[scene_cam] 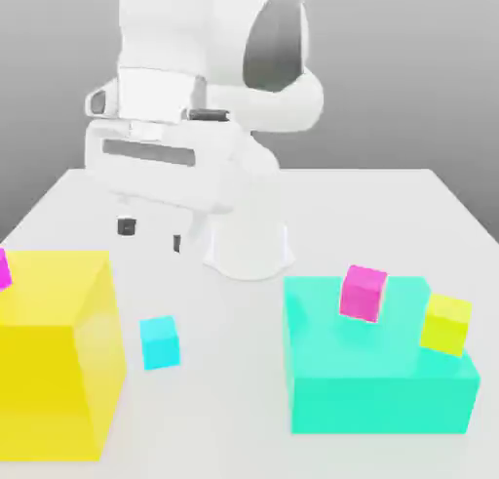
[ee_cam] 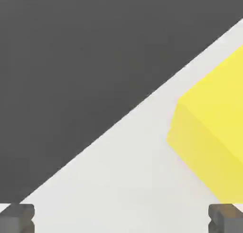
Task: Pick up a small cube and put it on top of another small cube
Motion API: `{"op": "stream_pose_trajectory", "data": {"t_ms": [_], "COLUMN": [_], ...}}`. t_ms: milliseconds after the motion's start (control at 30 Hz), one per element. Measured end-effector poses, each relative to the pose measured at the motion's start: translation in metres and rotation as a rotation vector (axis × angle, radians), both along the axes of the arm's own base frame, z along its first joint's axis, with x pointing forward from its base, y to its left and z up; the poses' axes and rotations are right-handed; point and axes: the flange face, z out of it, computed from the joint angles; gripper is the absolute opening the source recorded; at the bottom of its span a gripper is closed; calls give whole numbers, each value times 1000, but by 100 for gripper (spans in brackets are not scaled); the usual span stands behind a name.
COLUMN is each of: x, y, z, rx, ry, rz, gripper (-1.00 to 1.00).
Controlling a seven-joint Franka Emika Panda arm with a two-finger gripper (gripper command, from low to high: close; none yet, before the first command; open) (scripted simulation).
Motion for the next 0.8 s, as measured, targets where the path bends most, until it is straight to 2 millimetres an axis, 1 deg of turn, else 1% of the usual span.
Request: {"op": "stream_pose_trajectory", "data": {"t_ms": [67, 100, 133, 200, 400, 433, 600, 633, 700, 800], "x": [-34, -54, -69, -80, -85, -86, -86, -86, -85, -84], "y": [-15, -19, -22, -24, -24, -23, -23, -23, -23, -24], "z": [-51, -76, -98, -123, -170, -176, -176, -179, -172, -151], "rx": [47, 73, 94, 110, 114, 113, 113, 113, 113, 114], "ry": [72, 108, 136, 157, 165, 165, 163, 163, 163, 163], "rz": [-160, -247, -314, -367, -383, -383, -383, -383, -383, -383], "gripper": [0, 0, 0, 0, 0, -100, -100, -100, -100, -100]}}
